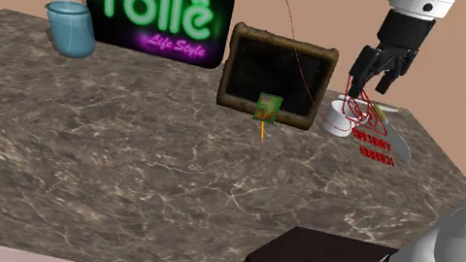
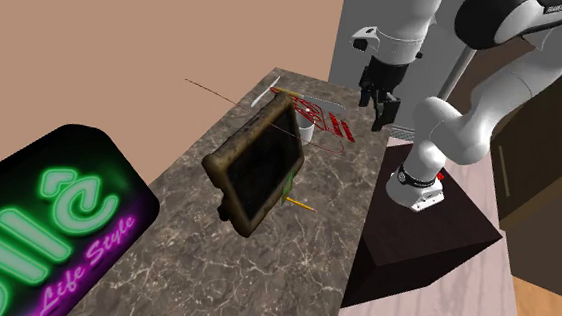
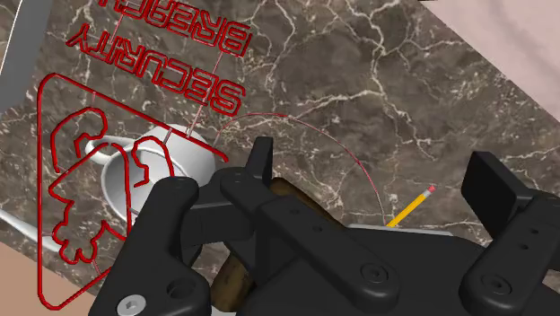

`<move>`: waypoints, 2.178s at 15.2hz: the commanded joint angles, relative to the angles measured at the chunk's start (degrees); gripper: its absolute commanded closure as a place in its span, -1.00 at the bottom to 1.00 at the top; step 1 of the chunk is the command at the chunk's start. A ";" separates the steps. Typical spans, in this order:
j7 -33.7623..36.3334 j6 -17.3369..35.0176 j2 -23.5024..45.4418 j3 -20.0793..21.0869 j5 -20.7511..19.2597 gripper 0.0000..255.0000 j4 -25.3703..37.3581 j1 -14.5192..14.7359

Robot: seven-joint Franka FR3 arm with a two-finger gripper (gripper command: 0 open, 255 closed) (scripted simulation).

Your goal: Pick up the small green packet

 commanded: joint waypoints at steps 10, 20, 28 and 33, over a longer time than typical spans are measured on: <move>24.19 43.78 -7.94 22.00 -11.79 -1.00 -23.92 -6.24; 72.34 82.02 -23.88 71.52 -30.79 -1.00 -21.79 -54.63; 77.65 84.87 -27.89 78.66 -28.69 -1.00 -22.27 -57.95; 77.65 84.89 -27.91 78.65 -28.67 1.00 -22.36 -57.89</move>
